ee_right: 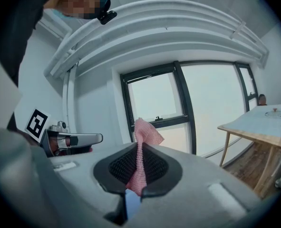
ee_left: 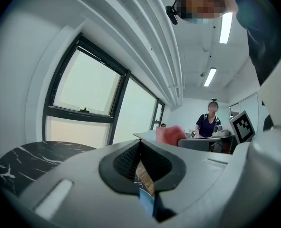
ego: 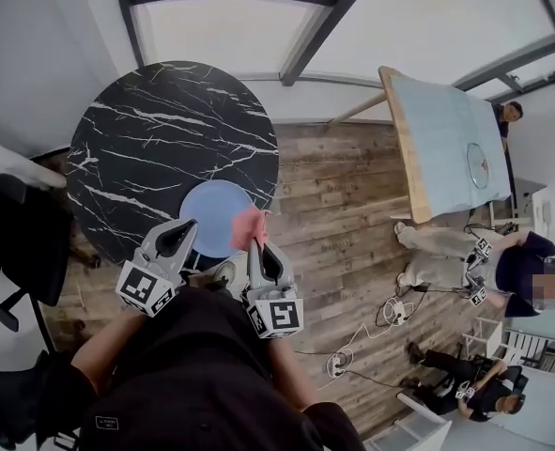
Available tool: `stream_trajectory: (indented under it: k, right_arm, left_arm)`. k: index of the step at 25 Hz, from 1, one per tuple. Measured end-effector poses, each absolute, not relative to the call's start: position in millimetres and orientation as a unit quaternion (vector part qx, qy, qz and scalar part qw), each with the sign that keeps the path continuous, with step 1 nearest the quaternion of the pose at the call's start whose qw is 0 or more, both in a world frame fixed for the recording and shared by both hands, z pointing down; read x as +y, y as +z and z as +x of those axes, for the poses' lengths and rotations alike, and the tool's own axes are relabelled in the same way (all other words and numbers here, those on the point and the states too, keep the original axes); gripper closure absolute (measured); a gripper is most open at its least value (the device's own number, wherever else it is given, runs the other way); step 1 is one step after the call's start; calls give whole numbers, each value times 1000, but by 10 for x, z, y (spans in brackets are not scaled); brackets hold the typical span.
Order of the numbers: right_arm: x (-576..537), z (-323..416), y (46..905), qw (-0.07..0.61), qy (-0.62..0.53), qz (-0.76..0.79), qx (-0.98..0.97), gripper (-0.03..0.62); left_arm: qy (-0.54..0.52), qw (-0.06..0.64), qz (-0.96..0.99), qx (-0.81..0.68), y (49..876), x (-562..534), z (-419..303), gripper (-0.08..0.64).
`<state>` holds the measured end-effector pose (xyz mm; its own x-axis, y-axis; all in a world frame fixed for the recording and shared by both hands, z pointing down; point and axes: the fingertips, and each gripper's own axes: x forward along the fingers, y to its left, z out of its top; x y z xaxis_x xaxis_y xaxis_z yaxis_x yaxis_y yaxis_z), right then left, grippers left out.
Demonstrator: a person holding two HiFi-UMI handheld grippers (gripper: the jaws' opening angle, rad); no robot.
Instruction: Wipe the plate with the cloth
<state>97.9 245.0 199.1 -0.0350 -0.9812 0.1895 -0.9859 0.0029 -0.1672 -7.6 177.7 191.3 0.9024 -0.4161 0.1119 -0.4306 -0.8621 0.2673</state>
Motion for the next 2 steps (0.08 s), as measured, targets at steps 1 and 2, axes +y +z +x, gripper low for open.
stream_trajectory:
  k: [1, 2]
  right_arm:
    - [2452, 991, 1997, 11, 127, 694, -709, 580]
    - [2454, 1004, 2003, 12, 128, 694, -709, 580]
  left_arm:
    - [26, 144, 965, -219, 1921, 1782, -61, 560]
    - [27, 144, 965, -219, 1925, 1785, -46, 560]
